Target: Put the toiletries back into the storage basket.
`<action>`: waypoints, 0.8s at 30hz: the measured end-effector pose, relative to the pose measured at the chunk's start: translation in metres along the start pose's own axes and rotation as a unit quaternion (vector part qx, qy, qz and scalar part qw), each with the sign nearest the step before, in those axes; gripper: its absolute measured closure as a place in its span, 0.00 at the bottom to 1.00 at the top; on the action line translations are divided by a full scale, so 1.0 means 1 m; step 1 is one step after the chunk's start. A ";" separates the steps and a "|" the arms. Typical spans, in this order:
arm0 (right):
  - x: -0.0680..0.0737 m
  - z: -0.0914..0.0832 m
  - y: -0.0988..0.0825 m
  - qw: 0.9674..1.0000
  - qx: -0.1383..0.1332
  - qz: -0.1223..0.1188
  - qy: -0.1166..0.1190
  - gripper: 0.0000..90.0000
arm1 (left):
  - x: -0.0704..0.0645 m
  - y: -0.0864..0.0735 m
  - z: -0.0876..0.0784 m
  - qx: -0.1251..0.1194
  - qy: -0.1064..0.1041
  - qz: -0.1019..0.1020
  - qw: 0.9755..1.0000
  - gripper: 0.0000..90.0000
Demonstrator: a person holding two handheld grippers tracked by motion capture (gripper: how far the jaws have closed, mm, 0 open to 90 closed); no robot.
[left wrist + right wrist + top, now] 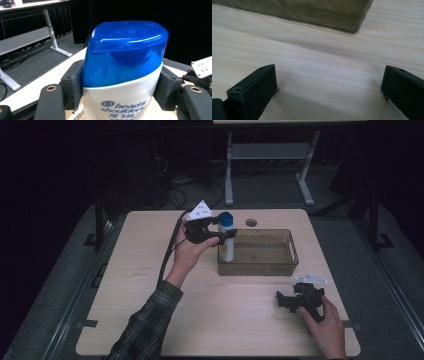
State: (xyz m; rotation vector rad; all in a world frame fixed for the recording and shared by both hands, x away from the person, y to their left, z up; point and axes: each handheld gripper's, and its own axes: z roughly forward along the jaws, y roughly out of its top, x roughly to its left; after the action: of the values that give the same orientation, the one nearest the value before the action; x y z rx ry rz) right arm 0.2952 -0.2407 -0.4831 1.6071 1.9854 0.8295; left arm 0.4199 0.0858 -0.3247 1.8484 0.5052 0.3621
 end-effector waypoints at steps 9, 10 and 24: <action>0.000 0.000 0.000 1.000 0.000 0.001 0.000 0.00 | 0.002 -0.008 0.014 0.014 0.006 0.005 1.000 0.38; 0.000 0.000 0.000 1.000 0.000 0.001 0.000 0.00 | 0.002 -0.009 0.016 0.016 0.008 0.004 1.000 0.38; 0.000 0.000 0.000 1.000 0.000 0.001 0.000 0.00 | 0.004 -0.030 0.025 0.033 0.010 -0.002 0.999 0.38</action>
State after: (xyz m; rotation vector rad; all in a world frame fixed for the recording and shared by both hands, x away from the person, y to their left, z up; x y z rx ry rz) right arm 0.2952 -0.2405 -0.4833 1.6086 1.9836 0.8294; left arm 0.4303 0.0757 -0.3612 1.9082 0.5387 0.3654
